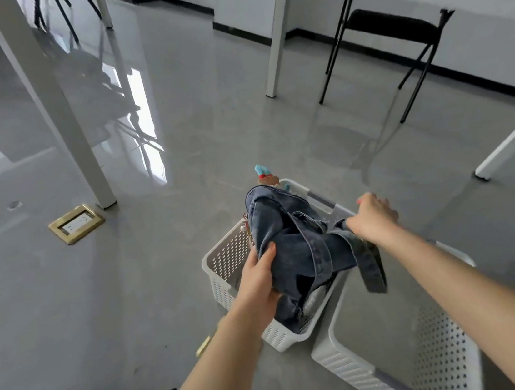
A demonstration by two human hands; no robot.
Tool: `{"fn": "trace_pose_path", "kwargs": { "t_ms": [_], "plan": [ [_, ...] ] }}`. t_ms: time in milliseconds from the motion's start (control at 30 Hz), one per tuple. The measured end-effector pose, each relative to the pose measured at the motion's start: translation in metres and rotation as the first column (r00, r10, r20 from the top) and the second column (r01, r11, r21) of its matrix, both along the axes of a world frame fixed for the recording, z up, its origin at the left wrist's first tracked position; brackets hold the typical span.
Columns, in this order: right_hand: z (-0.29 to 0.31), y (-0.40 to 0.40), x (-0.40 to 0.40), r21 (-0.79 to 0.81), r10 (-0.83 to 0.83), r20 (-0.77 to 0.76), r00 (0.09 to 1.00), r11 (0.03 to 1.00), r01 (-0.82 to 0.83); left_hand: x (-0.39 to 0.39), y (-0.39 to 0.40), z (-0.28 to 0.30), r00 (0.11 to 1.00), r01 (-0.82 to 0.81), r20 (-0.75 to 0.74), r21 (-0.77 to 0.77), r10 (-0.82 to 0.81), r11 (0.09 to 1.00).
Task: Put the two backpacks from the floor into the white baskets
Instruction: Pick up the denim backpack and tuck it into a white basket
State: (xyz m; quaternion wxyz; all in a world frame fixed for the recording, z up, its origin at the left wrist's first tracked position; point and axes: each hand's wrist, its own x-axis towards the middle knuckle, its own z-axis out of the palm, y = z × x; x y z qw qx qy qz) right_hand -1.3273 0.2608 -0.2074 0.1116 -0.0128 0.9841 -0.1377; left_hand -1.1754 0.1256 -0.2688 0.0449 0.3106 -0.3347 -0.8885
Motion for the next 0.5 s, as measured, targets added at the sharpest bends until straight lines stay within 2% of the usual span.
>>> {"fn": "trace_pose_path", "kwargs": {
  "t_ms": [67,133,267,400,500],
  "plan": [
    [0.008,-0.021,-0.008,-0.184,0.137,-0.073,0.988,0.972,-0.149,-0.002,0.004,0.002,0.998,0.037,-0.05,-0.022,-0.038,0.999],
    [0.005,-0.04,-0.013,-0.275,0.254,-0.014,0.967,0.929,-0.247,0.0,0.008,0.004,0.993,0.074,-0.087,-0.042,-0.077,0.996],
    [-0.014,-0.059,-0.023,-0.245,0.383,0.097,0.919,0.904,-0.351,0.01,0.01,0.005,0.978,0.152,-0.124,-0.107,-0.165,0.983],
    [-0.014,-0.062,-0.016,-0.363,0.53,0.127,0.838,0.811,-0.458,0.019,0.008,0.01,0.969,0.19,-0.129,-0.16,-0.211,0.969],
    [-0.016,-0.066,-0.009,-0.44,0.58,0.129,0.804,0.76,-0.478,0.025,0.007,0.014,0.96,0.224,-0.121,-0.207,-0.252,0.952]
  ]
}}
